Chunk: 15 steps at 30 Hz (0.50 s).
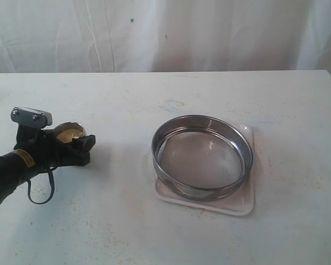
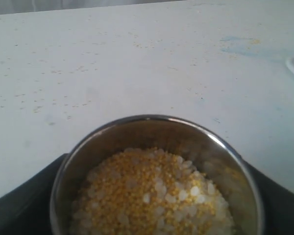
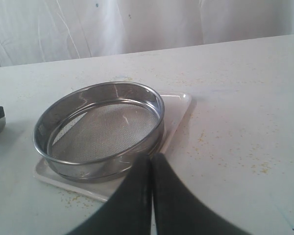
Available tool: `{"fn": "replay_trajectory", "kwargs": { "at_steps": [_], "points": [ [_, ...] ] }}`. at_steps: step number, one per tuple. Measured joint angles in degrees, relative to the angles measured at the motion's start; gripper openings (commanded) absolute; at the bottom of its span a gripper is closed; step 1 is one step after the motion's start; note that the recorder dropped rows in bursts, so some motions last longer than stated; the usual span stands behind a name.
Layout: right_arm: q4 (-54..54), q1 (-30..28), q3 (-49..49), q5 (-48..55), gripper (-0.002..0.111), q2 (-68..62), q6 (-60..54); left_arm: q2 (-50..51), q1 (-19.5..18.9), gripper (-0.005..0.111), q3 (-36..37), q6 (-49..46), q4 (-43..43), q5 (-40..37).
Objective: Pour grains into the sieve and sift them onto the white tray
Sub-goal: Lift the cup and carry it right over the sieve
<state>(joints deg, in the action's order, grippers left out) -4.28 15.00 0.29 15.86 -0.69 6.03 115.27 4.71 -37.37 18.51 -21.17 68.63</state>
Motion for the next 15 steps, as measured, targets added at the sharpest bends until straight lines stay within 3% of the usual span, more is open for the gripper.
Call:
{"fn": "replay_trajectory", "kwargs": {
  "at_steps": [9, 15],
  "points": [
    [0.0, 0.0, 0.0, 0.0, 0.0, 0.0, 0.0, 0.0, 0.0, 0.0, -0.4, 2.1, -5.2, 0.4],
    [0.0, 0.0, 0.0, 0.0, 0.0, 0.0, 0.0, 0.0, 0.0, 0.0, -3.8, 7.6, -13.6, -3.4]
  ]
}}
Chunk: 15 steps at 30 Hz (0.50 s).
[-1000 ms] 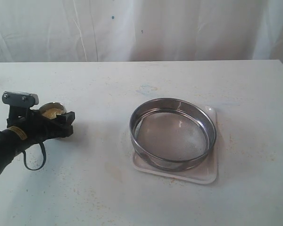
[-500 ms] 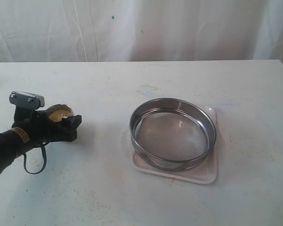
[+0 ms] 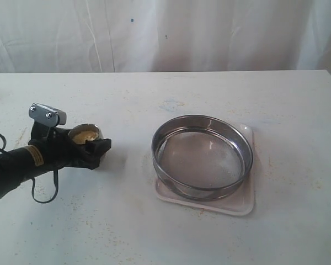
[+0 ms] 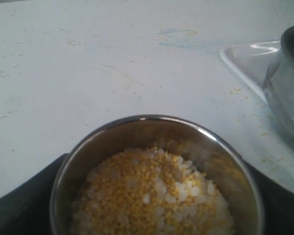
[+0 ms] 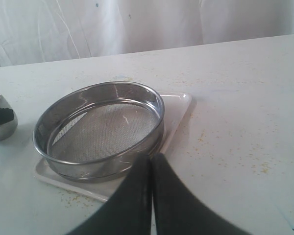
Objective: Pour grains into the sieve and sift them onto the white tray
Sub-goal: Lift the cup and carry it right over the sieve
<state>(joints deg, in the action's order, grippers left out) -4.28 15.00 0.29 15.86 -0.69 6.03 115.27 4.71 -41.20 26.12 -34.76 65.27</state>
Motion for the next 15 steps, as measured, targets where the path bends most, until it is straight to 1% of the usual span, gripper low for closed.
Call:
{"fn": "replay_trajectory", "kwargs": {
  "at_steps": [5, 11, 15],
  "points": [
    [0.0, 0.0, 0.0, 0.0, 0.0, 0.0, 0.0, 0.0, 0.0, 0.0, -2.0, 2.5, -4.1, -1.9],
    [0.0, 0.0, 0.0, 0.0, 0.0, 0.0, 0.0, 0.0, 0.1, 0.0, -2.6, 3.4, -6.5, -2.3],
    [0.0, 0.0, 0.0, 0.0, 0.0, 0.0, 0.0, 0.0, 1.4, 0.0, -2.7, 3.4, -7.0, -2.4]
  ]
}}
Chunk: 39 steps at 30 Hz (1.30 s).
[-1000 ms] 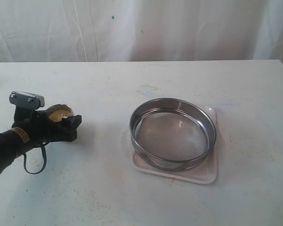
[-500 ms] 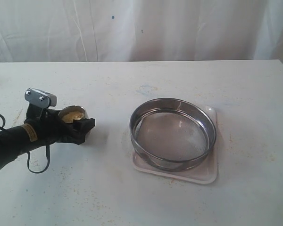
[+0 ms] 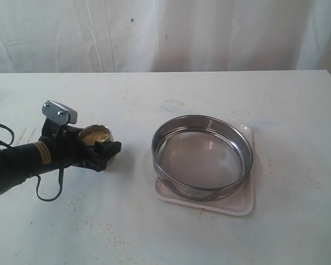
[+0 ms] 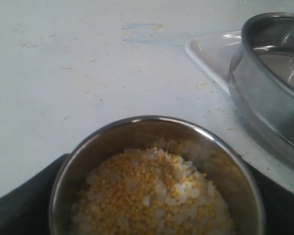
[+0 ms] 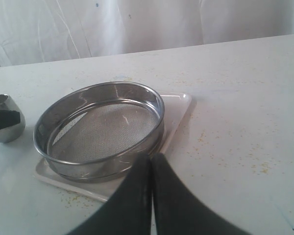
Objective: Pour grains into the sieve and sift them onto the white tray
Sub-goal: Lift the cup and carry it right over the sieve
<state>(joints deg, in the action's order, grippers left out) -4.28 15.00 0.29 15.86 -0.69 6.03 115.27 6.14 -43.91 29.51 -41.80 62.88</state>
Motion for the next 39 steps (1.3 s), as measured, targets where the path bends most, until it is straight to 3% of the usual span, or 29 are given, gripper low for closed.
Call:
{"fn": "replay_trajectory", "kwargs": {
  "at_steps": [6, 29, 37, 39],
  "points": [
    [0.0, 0.0, 0.0, 0.0, 0.0, 0.0, 0.0, 0.0, 2.2, 0.0, -0.3, -0.2, -0.2, -0.7],
    [0.0, 0.0, 0.0, 0.0, 0.0, 0.0, 0.0, -4.9, 2.3, 0.0, -3.2, 2.1, -4.9, -8.1],
    [0.0, 0.0, 0.0, 0.0, 0.0, 0.0, 0.0, -7.9, 2.3, 0.0, -3.2, 5.8, -5.9, -8.3],
    [0.0, 0.0, 0.0, 0.0, 0.0, 0.0, 0.0, -9.5, 2.3, 0.0, -5.1, 10.1, -9.4, -9.7]
  ]
}}
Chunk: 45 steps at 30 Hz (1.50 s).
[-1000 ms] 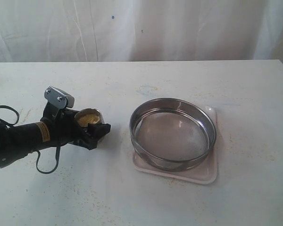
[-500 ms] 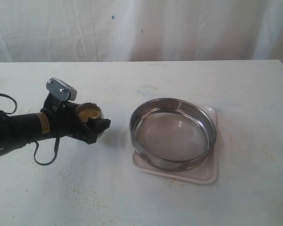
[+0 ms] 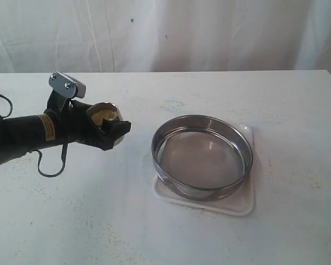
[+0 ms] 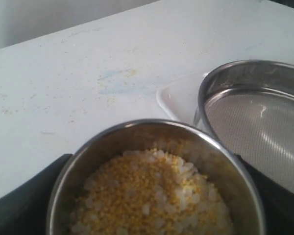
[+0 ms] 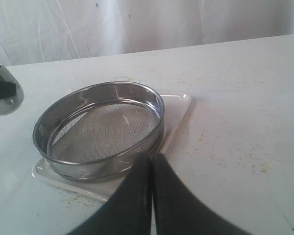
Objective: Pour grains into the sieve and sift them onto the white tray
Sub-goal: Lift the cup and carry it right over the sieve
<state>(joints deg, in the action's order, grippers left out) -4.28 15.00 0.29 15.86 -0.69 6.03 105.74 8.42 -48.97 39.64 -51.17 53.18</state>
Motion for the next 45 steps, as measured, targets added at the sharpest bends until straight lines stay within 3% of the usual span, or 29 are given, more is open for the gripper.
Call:
{"fn": "replay_trajectory", "kwargs": {
  "at_steps": [5, 11, 17, 24, 29, 39, 45],
  "points": [
    [0.0, 0.0, 0.0, 0.0, 0.0, 0.0, 0.0, -0.7, 0.8, 0.0, -8.3, 14.0, -11.9, -3.6],
    [0.0, 0.0, 0.0, 0.0, 0.0, 0.0, 0.0, -0.7, 10.8, 0.0, -19.1, 27.9, -27.7, -15.4],
    [0.0, 0.0, 0.0, 0.0, 0.0, 0.0, 0.0, -0.7, 16.1, 0.0, -25.7, 34.3, -35.6, -22.0],
    [0.0, 0.0, 0.0, 0.0, 0.0, 0.0, 0.0, -0.3, 17.7, 0.0, -28.2, 39.6, -42.4, -23.6],
    [0.0, 0.0, 0.0, 0.0, 0.0, 0.0, 0.0, 1.5, 17.8, 0.0, -28.6, 40.7, -44.4, -24.4],
    [0.0, 0.0, 0.0, 0.0, 0.0, 0.0, 0.0, 2.9, 22.2, 0.0, -28.6, 41.2, -48.1, -30.5],
    [0.0, 0.0, 0.0, 0.0, 0.0, 0.0, 0.0, 3.1, 22.3, 0.0, -28.7, 41.2, -48.3, -32.4]
  ]
}}
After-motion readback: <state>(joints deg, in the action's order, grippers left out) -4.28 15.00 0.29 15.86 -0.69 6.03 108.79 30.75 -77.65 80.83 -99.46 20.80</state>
